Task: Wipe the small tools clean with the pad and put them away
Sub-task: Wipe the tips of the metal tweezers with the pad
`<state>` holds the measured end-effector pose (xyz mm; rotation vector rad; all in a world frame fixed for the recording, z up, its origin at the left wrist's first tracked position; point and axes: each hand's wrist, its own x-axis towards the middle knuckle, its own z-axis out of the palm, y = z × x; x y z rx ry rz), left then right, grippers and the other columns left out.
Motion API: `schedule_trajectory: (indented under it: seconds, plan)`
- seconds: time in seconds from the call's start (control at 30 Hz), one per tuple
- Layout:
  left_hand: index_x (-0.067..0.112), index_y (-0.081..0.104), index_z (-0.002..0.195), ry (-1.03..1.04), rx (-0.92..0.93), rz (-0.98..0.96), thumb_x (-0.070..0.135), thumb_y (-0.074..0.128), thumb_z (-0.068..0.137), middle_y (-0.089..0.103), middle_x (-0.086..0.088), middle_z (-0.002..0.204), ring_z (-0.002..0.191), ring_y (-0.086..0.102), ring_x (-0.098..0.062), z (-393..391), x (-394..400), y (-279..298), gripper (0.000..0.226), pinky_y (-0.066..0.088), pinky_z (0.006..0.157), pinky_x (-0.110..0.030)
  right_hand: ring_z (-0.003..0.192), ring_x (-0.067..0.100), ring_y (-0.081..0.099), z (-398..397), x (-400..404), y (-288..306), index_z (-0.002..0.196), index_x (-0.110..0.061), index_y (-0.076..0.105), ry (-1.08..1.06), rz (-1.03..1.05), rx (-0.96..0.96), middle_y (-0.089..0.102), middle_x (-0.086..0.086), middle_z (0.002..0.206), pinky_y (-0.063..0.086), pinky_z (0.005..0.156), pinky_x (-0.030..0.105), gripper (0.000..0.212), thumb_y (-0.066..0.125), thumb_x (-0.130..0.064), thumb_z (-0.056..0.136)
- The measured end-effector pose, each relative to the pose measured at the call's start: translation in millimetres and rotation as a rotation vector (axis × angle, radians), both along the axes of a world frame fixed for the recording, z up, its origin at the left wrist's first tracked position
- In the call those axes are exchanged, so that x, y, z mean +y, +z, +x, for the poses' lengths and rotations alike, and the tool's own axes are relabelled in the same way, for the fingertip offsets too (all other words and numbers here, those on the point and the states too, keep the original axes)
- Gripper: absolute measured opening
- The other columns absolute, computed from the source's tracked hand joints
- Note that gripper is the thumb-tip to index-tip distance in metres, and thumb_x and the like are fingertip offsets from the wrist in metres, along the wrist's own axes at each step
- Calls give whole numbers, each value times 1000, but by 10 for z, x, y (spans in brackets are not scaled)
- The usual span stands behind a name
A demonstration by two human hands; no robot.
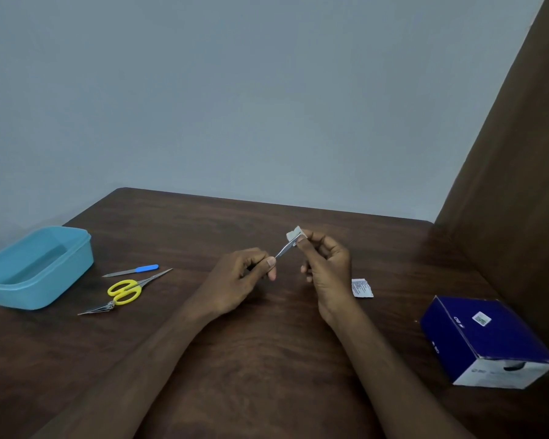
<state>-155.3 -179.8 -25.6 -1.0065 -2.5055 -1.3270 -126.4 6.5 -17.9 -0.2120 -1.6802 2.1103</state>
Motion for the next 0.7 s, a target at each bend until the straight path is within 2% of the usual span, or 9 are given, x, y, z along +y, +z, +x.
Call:
schedule_trajectory:
  seconds: [0.1, 0.2, 0.33, 0.47, 0.53, 0.63, 0.7]
  plan:
    - [30, 69, 81, 14, 9, 7, 31, 53, 113, 60, 14, 79, 70, 56, -8, -13, 0, -22, 36, 38, 67, -16, 45, 8, 45, 1, 38, 34, 95, -19, 77, -105, -84, 45, 80, -6, 91, 31, 42, 20, 1, 78, -19, 96]
    - [30, 69, 80, 28, 10, 23, 31, 53, 112, 61, 15, 79, 71, 57, -9, -28, 2, -29, 36, 39, 68, -18, 45, 8, 46, 12, 68, 45, 94, -20, 77, -98, -107, 51, 74, -9, 80, 30, 42, 20, 2, 78, -20, 96]
    - [29, 70, 80, 23, 16, 12, 29, 54, 112, 61, 17, 79, 72, 58, -5, -13, 12, -15, 36, 37, 67, -14, 46, 8, 45, 25, 14, 27, 95, -19, 77, -6, -34, 27, 80, -5, 90, 30, 43, 20, 2, 77, -21, 96]
    - [31, 68, 79, 13, 18, 2, 31, 53, 112, 61, 11, 79, 72, 57, -7, -19, 2, -21, 36, 37, 68, -15, 47, 7, 47, 10, 11, 9, 94, -20, 76, 14, -10, 11, 81, -4, 94, 32, 43, 19, 3, 78, -19, 96]
    - [32, 68, 79, 7, 34, -22, 33, 52, 113, 62, 8, 81, 73, 58, -11, -28, -1, -31, 37, 39, 69, -18, 49, 7, 49, -2, 21, -12, 96, -20, 74, 11, 6, 8, 81, -1, 96, 35, 42, 18, 7, 79, -15, 94]
    - [33, 67, 80, 12, 53, -48, 35, 51, 113, 63, 8, 84, 74, 59, -13, -48, -1, -53, 36, 43, 70, -27, 49, 8, 49, -21, 30, -39, 110, -18, 73, 35, 58, -28, 81, 0, 100, 36, 43, 18, 17, 79, -15, 94]
    - [33, 67, 80, 24, 63, -63, 36, 52, 113, 63, 9, 84, 74, 59, -14, -67, -1, -66, 36, 46, 71, -32, 47, 7, 49, -29, 36, -45, 109, -19, 75, 54, 83, -49, 81, -2, 98, 34, 42, 19, 15, 78, -15, 95]
